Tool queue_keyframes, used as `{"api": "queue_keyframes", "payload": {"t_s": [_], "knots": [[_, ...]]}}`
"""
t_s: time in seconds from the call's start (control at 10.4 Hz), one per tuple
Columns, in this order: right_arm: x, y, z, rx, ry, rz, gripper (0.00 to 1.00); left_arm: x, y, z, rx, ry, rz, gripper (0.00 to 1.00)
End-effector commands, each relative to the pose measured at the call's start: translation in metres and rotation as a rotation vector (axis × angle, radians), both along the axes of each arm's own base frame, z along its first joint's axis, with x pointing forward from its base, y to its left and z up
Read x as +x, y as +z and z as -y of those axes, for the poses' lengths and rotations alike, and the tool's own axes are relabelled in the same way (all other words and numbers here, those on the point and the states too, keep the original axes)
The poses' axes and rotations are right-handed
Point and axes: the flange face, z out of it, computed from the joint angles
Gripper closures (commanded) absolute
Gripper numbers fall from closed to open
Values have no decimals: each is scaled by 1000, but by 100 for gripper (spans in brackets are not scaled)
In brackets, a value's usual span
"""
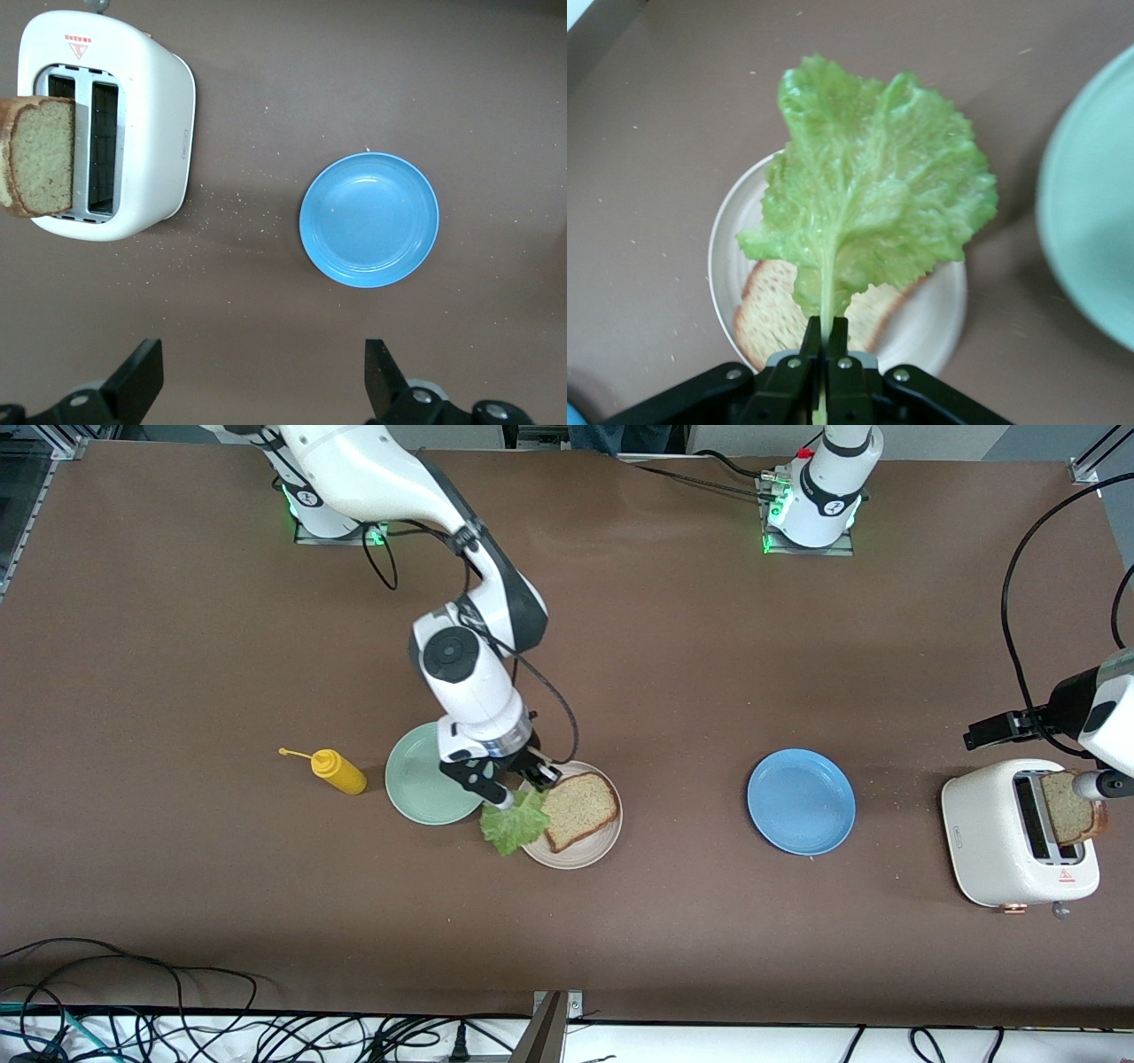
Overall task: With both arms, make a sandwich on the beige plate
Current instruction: 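Lay the lettuce leaf on the bread with the right gripper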
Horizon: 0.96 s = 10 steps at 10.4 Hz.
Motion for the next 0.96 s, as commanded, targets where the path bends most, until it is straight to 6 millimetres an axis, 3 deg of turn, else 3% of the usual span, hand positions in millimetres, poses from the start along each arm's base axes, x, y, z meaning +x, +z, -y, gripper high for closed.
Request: {"api": "queue_keyframes", "payload": {"t_s": [0.0, 0.1, 0.29, 0.38, 0.57, 0.86], "knots": [[1, -14, -29, 72, -3, 40, 100, 0, 2, -2, -18, -15, 8, 0], [-3, -18, -33, 75, -2, 28, 100, 0, 2, -2, -18, -15, 8, 0], [-5, -13, -35, 69, 8, 22, 1, 1, 1, -2, -18, -14, 6, 0], [-9, -5, -35, 46, 19, -15, 0, 1, 0, -2, -18, -15, 5, 0], [-10, 28, -25, -17, 53, -71, 0, 1, -1, -2, -19, -15, 3, 0], [-1, 94, 22, -142, 193, -136, 0, 1, 2, -2, -19, -13, 8, 0]]}}
